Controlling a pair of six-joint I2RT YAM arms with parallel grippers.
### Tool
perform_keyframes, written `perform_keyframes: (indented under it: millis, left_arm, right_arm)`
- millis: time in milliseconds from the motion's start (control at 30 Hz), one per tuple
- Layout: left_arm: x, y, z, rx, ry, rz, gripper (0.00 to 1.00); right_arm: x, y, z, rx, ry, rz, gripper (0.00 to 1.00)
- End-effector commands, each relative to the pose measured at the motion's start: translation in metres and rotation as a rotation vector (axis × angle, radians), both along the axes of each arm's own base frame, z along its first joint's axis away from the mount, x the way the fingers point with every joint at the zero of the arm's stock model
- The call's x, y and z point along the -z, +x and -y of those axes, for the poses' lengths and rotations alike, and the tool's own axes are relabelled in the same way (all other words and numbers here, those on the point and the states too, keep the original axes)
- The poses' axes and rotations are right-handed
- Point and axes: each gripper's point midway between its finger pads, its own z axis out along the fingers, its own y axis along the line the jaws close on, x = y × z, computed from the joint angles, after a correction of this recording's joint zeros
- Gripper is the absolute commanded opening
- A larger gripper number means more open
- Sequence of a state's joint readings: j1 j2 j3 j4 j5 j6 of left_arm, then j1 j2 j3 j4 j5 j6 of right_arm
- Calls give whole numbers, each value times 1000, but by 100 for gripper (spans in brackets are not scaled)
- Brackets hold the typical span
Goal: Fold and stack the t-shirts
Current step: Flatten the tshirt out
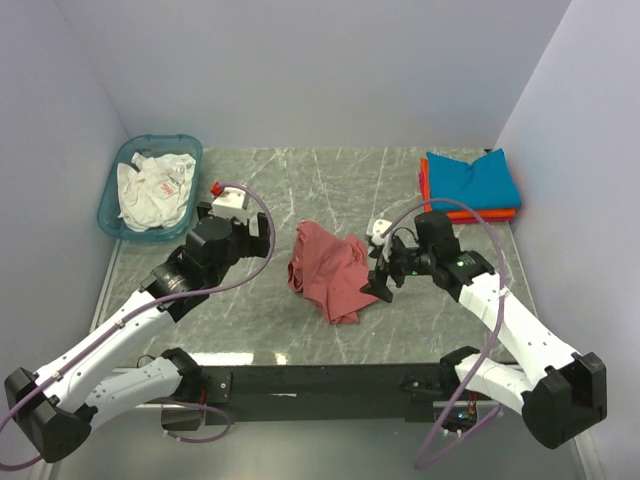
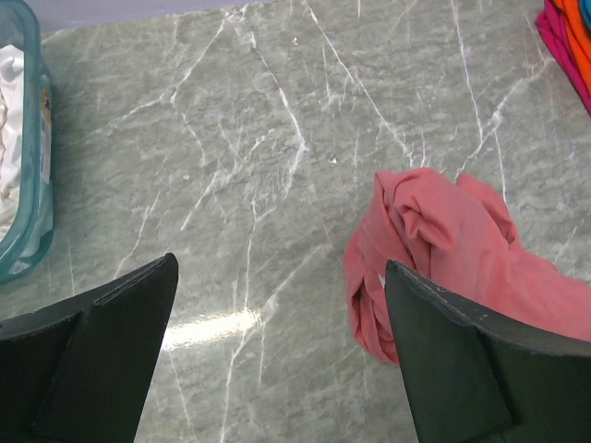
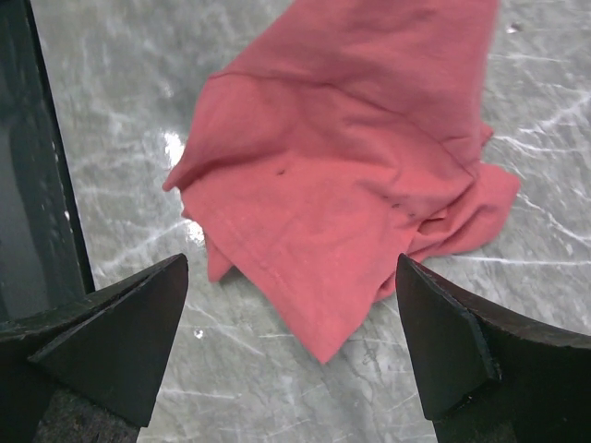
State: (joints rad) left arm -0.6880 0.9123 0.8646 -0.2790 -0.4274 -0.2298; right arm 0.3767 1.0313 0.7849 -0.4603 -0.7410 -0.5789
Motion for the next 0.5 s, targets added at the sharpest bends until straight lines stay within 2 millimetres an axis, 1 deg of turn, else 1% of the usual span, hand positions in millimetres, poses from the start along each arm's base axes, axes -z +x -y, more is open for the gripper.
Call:
perform_keyframes:
  millis: [0,33,133,300,433,467]
  left_arm:
    - [-8,-7,0,39,-6,42,100]
    - [-1,-8,-1,44,1,42,99]
    - [-9,-10,-7,32,-2,70,100]
    - [-14,-11,-15,4,-3,99,100]
    - [-14,-12,-15,13,-2,101,100]
    - [-13,-12,-14,16,0,99,99]
  right_arm:
    - [-3,10,0,5,-94,99,99]
    - [-1,11,-3,2,-93,90,99]
    - [-1,11,-8,-8,-70,74,99]
    - [-3,10,-10,-8,-56,73,99]
    - [2,2,-18,-37,-60,64,99]
    - [6,-5,-24,-64,-68,61,99]
